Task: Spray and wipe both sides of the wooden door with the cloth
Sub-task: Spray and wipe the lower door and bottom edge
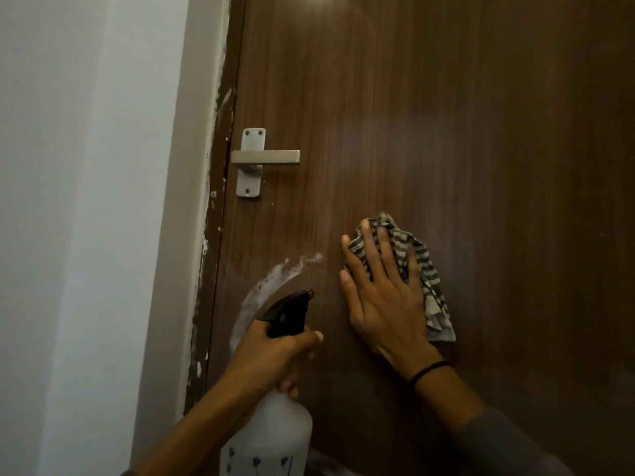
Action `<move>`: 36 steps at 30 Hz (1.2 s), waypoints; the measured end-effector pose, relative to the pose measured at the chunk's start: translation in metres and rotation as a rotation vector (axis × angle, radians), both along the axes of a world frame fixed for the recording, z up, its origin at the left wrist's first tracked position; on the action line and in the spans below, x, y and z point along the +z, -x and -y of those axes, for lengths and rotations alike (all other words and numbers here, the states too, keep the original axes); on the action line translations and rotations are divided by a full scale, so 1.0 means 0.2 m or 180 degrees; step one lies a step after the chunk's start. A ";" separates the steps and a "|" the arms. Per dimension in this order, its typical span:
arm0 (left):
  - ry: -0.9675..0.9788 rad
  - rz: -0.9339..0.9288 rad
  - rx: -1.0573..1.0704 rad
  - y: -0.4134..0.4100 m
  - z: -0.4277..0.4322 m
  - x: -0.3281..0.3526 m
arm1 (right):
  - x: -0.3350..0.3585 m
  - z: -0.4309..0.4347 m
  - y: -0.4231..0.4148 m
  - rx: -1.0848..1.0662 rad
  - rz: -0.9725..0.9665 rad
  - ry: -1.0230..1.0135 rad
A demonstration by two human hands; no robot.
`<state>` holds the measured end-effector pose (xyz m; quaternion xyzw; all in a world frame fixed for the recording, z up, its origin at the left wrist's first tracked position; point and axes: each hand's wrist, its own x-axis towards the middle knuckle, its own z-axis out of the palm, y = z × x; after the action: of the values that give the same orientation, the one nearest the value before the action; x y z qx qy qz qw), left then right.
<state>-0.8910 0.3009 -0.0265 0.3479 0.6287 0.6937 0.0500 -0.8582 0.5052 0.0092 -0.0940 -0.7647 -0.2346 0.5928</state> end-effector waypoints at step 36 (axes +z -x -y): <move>-0.0239 0.0433 0.0416 0.13 0.21 0.03 | 0.03 0.12 0.06 0.1675 -0.0138 0.0064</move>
<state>-0.9172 0.2584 -0.0199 0.2599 0.6188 0.7405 0.0341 -0.8703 0.4817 0.0160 0.0972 -0.7522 -0.0627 0.6487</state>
